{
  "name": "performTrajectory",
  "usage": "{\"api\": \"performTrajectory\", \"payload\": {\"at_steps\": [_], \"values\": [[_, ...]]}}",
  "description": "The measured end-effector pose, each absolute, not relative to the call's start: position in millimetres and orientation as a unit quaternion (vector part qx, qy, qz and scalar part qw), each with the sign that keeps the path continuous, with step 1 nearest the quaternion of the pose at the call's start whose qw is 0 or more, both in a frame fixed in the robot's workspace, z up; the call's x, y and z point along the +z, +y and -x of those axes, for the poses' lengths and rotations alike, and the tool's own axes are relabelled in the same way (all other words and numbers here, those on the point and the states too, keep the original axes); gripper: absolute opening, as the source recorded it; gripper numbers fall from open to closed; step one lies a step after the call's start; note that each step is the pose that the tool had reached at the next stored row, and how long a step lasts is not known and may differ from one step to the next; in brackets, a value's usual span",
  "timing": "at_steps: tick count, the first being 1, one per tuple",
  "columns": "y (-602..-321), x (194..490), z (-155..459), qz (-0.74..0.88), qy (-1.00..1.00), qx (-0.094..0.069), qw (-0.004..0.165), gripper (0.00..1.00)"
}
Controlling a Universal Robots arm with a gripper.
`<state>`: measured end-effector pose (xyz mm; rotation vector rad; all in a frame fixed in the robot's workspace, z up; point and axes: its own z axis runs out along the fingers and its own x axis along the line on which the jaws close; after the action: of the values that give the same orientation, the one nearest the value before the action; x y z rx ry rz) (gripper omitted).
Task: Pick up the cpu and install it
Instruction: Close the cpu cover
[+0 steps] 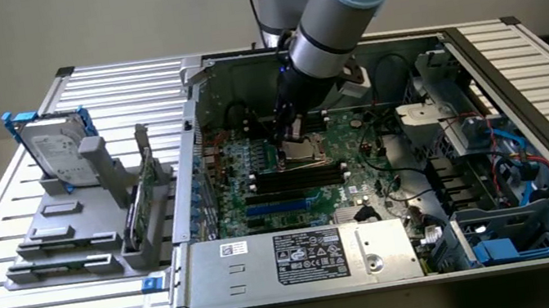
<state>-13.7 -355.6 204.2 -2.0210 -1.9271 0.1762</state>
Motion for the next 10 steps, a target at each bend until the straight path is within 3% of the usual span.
{"api": "performTrajectory", "payload": {"at_steps": [10], "values": [[-355.7, 204.3, 11.2, 0.713, -0.670, 0.092, 0.186, 0.11]]}}
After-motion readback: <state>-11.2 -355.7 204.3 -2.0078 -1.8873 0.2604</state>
